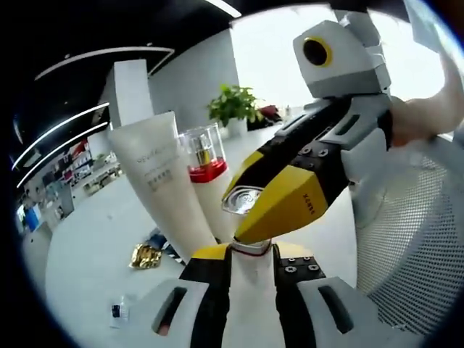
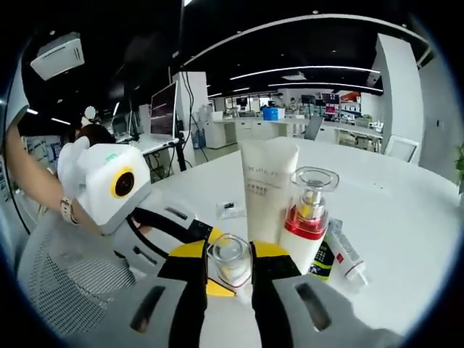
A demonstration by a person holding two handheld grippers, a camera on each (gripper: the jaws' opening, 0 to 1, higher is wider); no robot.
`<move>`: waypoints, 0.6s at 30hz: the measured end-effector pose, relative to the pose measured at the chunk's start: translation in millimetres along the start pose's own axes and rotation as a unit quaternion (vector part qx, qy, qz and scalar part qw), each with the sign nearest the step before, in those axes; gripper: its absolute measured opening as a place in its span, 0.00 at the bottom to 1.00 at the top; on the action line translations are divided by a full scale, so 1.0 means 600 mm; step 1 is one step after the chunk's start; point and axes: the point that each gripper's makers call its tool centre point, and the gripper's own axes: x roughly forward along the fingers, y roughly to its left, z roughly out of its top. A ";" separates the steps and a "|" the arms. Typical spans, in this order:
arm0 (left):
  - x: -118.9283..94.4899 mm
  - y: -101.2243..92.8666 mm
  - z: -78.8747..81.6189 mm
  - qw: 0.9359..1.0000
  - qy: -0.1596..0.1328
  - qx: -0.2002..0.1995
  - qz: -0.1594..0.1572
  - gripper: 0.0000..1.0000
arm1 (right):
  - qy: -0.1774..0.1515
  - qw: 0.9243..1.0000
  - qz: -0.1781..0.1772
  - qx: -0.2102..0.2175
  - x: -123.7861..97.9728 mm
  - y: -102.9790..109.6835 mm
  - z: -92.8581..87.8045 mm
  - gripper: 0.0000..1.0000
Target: Arrange the skincare products in the storage area until every visible bottle or jar stands upright without overlapping.
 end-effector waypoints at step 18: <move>-0.005 0.010 -0.014 0.999 0.030 0.008 0.013 0.25 | 0.067 0.998 0.022 -0.001 -0.030 -0.014 -0.042 0.26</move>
